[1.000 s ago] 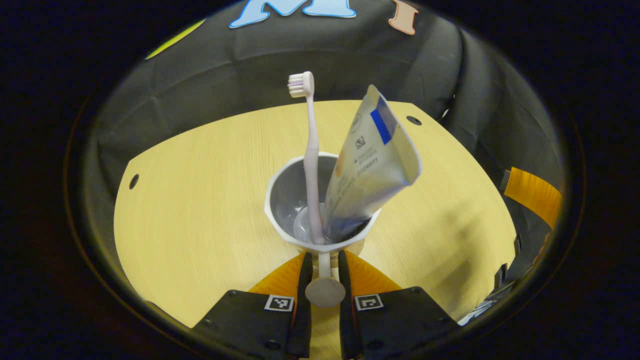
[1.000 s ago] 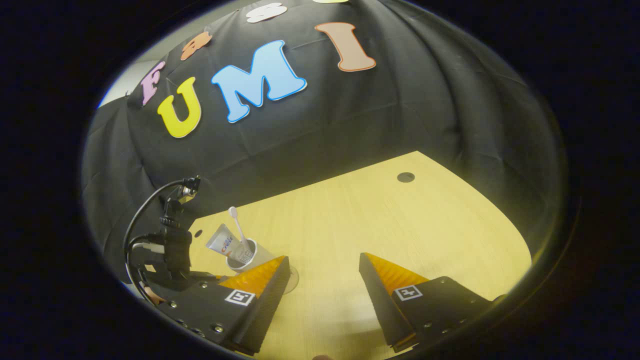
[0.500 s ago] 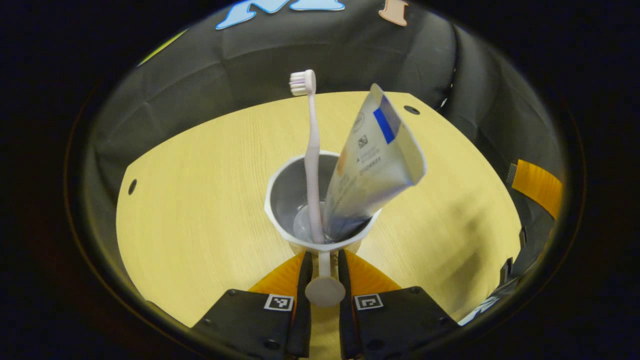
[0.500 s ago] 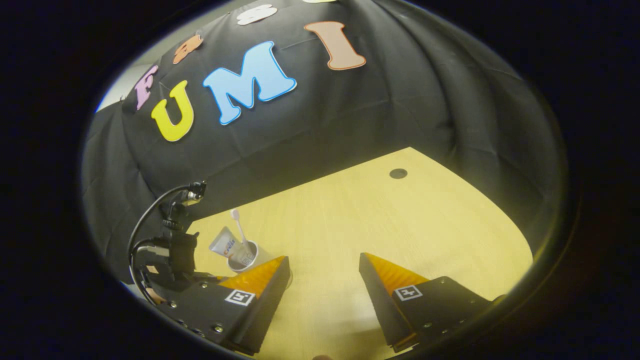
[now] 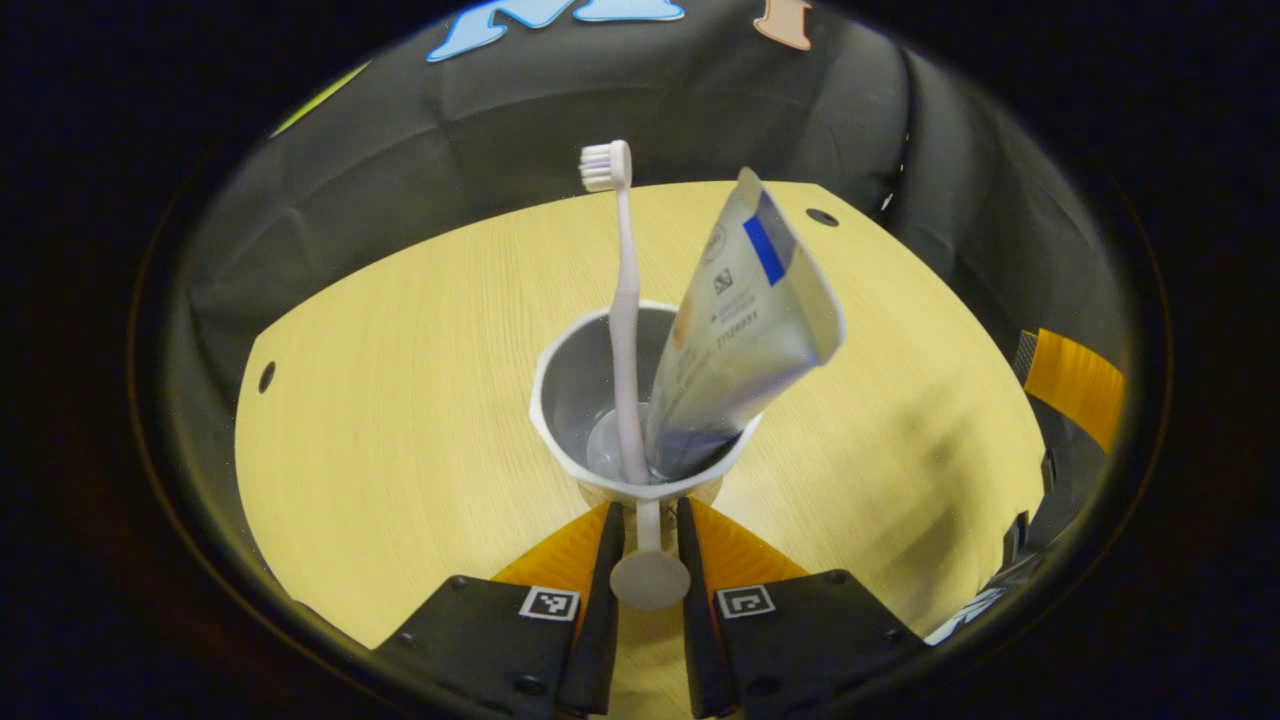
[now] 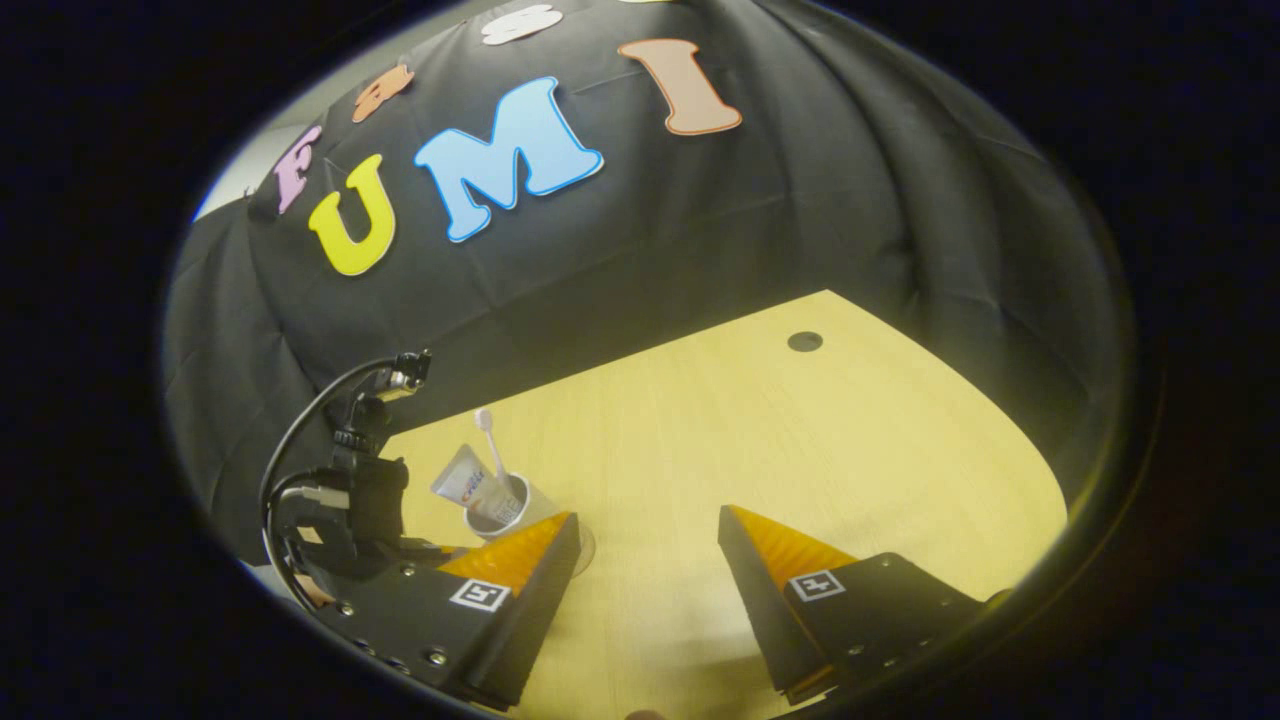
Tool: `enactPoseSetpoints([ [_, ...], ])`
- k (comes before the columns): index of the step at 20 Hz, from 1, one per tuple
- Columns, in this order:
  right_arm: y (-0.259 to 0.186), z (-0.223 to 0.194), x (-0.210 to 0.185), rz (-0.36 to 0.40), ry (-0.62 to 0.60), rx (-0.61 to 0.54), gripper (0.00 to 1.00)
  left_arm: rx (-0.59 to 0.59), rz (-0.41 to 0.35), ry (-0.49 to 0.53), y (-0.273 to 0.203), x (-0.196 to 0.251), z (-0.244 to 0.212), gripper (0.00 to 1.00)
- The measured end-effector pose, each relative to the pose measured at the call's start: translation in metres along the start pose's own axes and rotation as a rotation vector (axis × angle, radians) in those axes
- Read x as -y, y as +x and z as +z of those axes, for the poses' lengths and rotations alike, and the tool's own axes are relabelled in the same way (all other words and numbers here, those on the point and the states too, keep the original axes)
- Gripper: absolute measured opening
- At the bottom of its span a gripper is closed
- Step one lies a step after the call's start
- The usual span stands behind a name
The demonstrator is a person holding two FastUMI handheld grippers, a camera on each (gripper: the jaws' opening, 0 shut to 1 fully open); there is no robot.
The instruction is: Put the toothbrush and toothpaste on the desktop into the cup, then pick up the cup and place it on the coaster on the desktop.
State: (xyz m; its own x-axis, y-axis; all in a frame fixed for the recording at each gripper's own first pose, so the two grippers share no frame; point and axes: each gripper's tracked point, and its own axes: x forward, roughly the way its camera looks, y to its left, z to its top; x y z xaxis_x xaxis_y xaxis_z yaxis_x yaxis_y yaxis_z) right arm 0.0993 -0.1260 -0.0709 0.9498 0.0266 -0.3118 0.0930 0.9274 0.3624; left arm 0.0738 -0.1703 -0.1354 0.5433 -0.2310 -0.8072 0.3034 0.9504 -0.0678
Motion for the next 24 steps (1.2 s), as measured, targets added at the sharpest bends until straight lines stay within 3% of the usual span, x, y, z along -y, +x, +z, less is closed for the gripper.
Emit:
enactPoseSetpoints([
  [4, -0.006, 0.0, -0.008, 0.018, -0.015, 0.003, 0.86, 0.077, -0.004, -0.016, -0.004, 0.009, 0.01, 0.68],
  [7, -0.014, 0.001, -0.015, 0.037, -0.04, 0.008, 0.86, 0.164, 0.005, -0.031, -0.014, 0.013, 0.022, 0.71],
  [9, -0.02, 0.004, -0.021, 0.051, -0.071, 0.021, 0.86, 0.237, 0.024, -0.055, -0.023, 0.012, 0.03, 0.93],
  [11, -0.028, 0.008, -0.027, 0.064, -0.11, 0.04, 0.86, 0.32, 0.045, -0.083, -0.037, 0.009, 0.036, 0.89],
  [16, -0.047, 0.009, -0.046, 0.079, -0.215, 0.085, 0.86, 0.517, 0.112, -0.122, -0.078, -0.001, 0.046, 0.97],
  [17, -0.051, 0.01, -0.051, 0.08, -0.228, 0.099, 0.86, 0.552, 0.121, -0.123, -0.089, -0.005, 0.048, 0.91],
  [19, -0.06, 0.014, -0.059, 0.077, -0.258, 0.138, 0.86, 0.621, 0.138, -0.123, -0.107, -0.012, 0.049, 0.9],
  [20, -0.064, 0.018, -0.065, 0.068, -0.278, 0.165, 0.86, 0.659, 0.148, -0.119, -0.115, -0.016, 0.05, 0.84],
  [21, -0.069, 0.02, -0.069, 0.055, -0.299, 0.186, 0.86, 0.698, 0.158, -0.113, -0.125, -0.021, 0.048, 0.9],
  [24, -0.084, 0.031, -0.084, 0.044, -0.36, 0.259, 0.86, 0.792, 0.191, -0.111, -0.152, -0.031, 0.052, 0.9],
])
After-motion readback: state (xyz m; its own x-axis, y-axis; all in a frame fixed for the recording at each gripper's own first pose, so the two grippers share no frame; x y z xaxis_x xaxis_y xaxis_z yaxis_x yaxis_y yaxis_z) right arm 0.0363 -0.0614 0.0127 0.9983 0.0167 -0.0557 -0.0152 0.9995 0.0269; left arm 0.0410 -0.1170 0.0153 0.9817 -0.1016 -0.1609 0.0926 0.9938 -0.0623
